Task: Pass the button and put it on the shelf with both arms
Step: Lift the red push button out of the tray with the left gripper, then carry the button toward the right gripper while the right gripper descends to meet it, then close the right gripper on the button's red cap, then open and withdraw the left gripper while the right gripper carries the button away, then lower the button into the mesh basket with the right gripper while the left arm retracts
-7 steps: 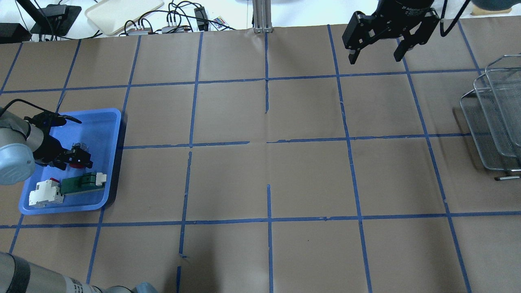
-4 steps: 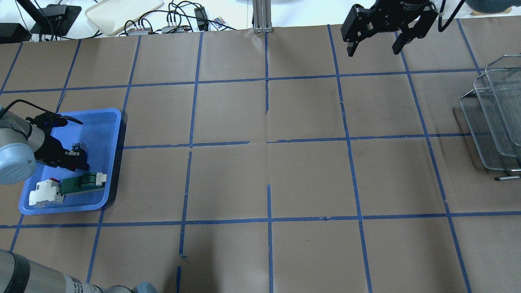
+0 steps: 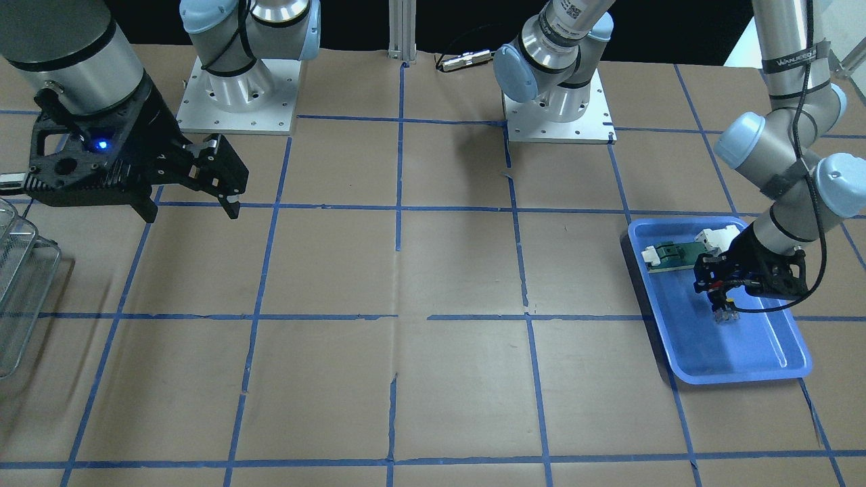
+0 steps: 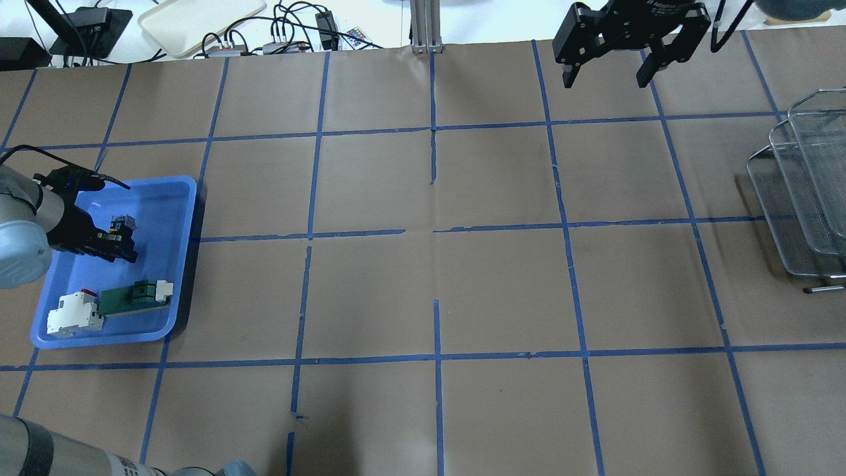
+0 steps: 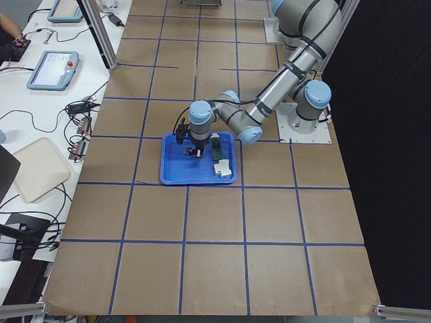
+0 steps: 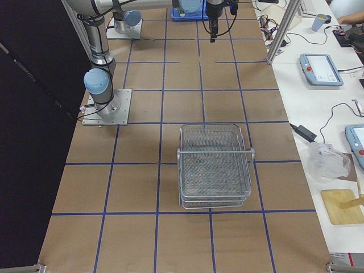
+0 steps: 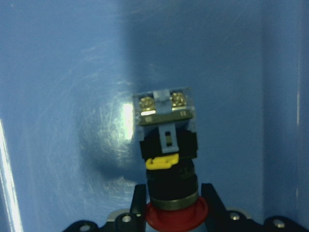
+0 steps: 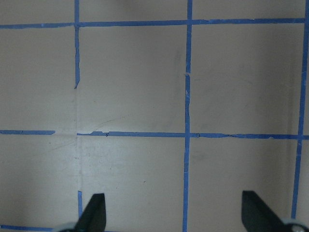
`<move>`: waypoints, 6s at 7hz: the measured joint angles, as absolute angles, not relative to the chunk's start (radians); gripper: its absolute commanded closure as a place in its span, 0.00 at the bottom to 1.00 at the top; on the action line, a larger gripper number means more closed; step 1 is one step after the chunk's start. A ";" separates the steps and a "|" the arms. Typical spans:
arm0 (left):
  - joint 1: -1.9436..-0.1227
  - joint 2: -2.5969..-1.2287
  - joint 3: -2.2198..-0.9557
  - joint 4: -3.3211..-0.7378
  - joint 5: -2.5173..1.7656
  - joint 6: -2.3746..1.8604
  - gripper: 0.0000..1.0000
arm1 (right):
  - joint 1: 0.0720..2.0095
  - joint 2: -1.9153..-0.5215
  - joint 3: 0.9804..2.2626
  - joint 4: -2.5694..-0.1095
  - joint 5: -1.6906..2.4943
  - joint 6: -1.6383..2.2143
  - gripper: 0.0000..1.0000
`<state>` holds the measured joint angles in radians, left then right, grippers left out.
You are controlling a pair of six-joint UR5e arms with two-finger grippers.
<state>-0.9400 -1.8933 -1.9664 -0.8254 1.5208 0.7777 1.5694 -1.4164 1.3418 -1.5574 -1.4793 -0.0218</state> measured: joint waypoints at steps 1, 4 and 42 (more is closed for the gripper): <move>-0.987 -1.869 -1.935 -0.845 1.511 0.849 1.00 | 1.563 -1.415 1.341 -1.559 -1.464 -0.056 0.00; -1.230 -1.786 -1.843 -0.964 1.404 0.975 1.00 | 1.452 -1.414 1.341 -1.552 -1.386 -0.379 0.00; -1.968 -1.786 -1.430 -1.109 1.194 1.005 0.00 | 1.043 -1.421 1.405 -1.463 -1.313 -1.984 1.00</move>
